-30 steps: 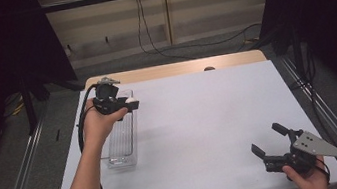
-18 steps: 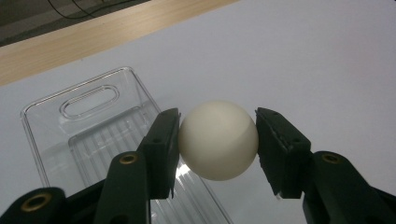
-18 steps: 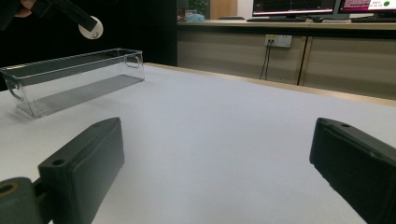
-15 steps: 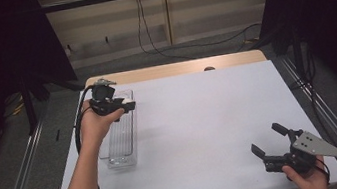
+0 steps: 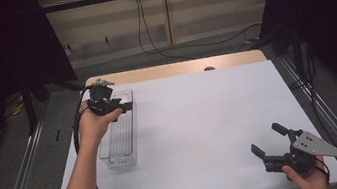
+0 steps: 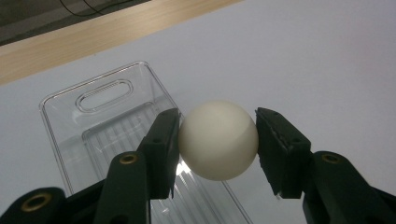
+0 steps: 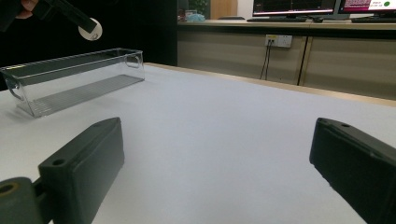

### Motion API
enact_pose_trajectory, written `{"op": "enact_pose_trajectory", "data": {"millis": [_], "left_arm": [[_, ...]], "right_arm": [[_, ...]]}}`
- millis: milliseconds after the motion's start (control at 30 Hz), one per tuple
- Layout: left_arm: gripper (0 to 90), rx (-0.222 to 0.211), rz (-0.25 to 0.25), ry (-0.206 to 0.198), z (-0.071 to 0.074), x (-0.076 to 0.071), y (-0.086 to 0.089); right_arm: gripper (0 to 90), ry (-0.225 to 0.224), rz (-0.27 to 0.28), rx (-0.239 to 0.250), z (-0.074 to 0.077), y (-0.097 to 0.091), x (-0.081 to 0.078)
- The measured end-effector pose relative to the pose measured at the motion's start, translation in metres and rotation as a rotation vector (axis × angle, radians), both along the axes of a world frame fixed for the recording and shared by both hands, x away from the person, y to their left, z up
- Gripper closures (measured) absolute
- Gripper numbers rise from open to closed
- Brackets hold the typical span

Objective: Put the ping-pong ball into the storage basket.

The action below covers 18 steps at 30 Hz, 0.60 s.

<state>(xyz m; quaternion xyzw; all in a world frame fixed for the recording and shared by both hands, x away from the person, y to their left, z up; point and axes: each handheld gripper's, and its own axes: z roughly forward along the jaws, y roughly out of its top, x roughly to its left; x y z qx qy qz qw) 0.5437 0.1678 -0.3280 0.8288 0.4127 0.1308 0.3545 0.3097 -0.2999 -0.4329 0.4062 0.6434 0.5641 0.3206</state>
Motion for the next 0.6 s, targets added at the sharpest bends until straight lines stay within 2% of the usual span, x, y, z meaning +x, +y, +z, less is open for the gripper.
{"op": "enact_pose_trajectory", "data": {"millis": [233,267,400,467,600], "left_arm": [[51.2,-0.009,0.032,0.001,-0.0025,0.0004,0.0019],[51.2,0.009,0.024,-0.002,-0.0021,0.0011,0.0035],[51.2,-0.009,0.036,0.002,-0.0046,0.0013,0.0044],[51.2,0.005,0.026,0.009,-0.0051,0.0021,0.0061],[51.2,-0.008,0.054,0.002,-0.0085,0.0023,0.0058]], "right_arm": [[2.6,-0.001,-0.002,0.001,0.0001,-0.0001,0.0],[2.7,-0.002,-0.001,0.001,0.0001,-0.0001,0.0],[2.7,-0.002,-0.003,-0.001,0.0004,-0.0002,-0.0003],[2.7,-0.001,-0.001,-0.001,0.0005,-0.0002,-0.0004],[2.8,-0.001,-0.001,0.002,0.0005,-0.0001,-0.0003]]}}
